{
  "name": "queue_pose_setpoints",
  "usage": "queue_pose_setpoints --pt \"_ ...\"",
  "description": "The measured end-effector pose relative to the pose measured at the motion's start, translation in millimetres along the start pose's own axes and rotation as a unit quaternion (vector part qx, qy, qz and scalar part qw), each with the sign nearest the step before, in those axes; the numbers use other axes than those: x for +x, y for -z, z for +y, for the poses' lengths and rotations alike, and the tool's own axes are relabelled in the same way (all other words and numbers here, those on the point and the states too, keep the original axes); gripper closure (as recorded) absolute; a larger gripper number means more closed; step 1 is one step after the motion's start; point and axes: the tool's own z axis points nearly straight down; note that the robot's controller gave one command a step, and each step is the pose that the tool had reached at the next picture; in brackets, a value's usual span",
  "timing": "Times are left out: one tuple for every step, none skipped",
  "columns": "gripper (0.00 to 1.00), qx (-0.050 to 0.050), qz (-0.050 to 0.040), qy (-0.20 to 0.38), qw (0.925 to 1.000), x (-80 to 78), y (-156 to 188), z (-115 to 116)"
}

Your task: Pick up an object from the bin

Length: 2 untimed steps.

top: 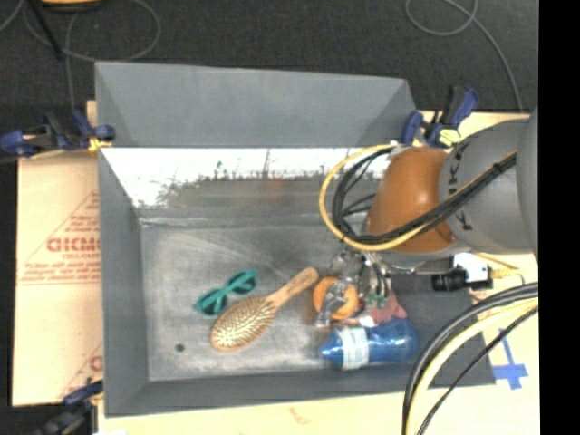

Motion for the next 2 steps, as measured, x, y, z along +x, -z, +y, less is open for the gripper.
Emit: queue_pose_setpoints --pt "1.0 0.0 0.0 0.0 1.0 0.0 0.0 0.0" --pt "1.0 0.0 0.0 0.001 1.0 0.0 0.0 -0.1"
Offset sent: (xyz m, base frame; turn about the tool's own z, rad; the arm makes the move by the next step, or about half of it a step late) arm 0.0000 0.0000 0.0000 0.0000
